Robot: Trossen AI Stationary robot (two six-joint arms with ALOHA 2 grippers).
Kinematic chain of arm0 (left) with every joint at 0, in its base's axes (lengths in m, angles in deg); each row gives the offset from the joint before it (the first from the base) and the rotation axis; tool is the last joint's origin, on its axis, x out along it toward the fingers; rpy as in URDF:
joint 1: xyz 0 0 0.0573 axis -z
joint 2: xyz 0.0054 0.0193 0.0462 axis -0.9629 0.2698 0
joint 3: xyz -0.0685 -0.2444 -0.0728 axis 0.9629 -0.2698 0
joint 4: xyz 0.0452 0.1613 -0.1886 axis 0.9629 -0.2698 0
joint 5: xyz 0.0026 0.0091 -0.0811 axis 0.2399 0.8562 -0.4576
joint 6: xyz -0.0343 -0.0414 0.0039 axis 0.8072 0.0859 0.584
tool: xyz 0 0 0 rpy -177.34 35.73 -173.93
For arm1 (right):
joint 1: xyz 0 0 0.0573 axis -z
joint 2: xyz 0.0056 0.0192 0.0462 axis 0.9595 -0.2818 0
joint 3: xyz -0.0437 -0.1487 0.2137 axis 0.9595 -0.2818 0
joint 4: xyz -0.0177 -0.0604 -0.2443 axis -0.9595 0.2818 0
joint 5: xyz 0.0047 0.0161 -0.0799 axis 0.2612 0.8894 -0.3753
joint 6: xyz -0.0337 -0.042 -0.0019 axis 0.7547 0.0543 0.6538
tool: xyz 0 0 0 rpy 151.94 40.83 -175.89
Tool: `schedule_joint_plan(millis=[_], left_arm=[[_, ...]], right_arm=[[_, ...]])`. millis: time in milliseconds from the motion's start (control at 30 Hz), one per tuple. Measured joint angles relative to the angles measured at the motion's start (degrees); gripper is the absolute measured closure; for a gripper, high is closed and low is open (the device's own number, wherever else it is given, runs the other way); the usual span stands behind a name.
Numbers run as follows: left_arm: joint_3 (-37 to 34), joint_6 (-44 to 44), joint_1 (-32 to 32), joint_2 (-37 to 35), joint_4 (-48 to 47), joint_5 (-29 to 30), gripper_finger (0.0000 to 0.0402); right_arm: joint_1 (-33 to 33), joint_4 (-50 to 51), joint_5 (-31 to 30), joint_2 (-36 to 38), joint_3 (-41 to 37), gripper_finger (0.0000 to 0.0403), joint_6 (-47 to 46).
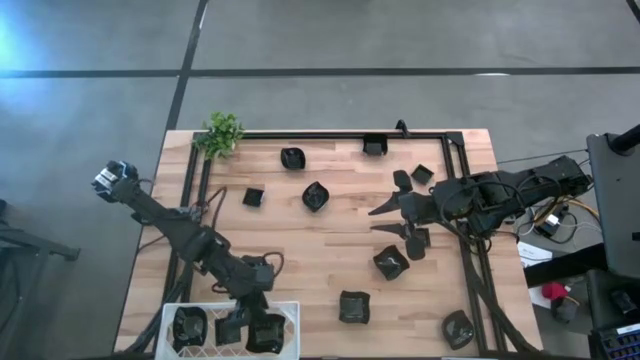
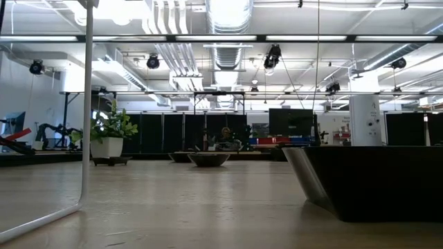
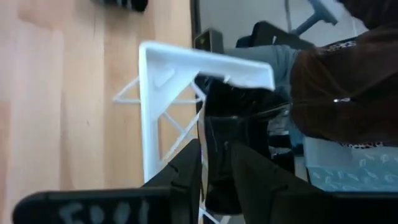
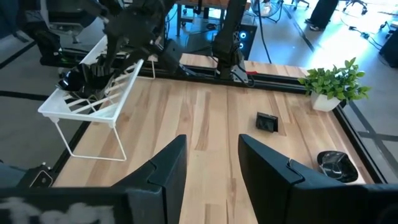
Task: Pick & Place Mini shaped plates
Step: Stack the black square plate on top of the other black square plate on the shelf
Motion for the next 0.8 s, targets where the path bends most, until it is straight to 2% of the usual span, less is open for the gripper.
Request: schedule_joint_plan(millis=[167, 300, 467, 600, 800], left_arm=[[0.0, -4.4, -1.5, -3.6, -0.5, 7.3, 0.0321], [0.0, -6.7, -3.8, -5.9, -4.3, 17.9, 0.0321], [0.0, -6.5, -8.5, -7.0, -13.9, 31.3, 0.0321], [0.0, -5.0, -13.7, -6.5, -20.3, 35.7, 0.0321], [0.0, 4.4, -22.6, -3.8, -27.4, 37.6, 0.0321]], right_arm=[[0.0, 0.0, 0.0, 0.0, 0.0, 0.0262, 0.0], [0.0, 0.0, 0.1, 0.0, 0.0, 0.0264, 0.2], [0.0, 0.0, 0.1, 0.0, 0.0, 0.0266, 0.2], [0.0, 0.0, -0.3, 0.0, 0.0, 0.0264, 0.2], [0.0, 0.0, -2.1, 0.0, 0.0, 0.027, 0.2]])
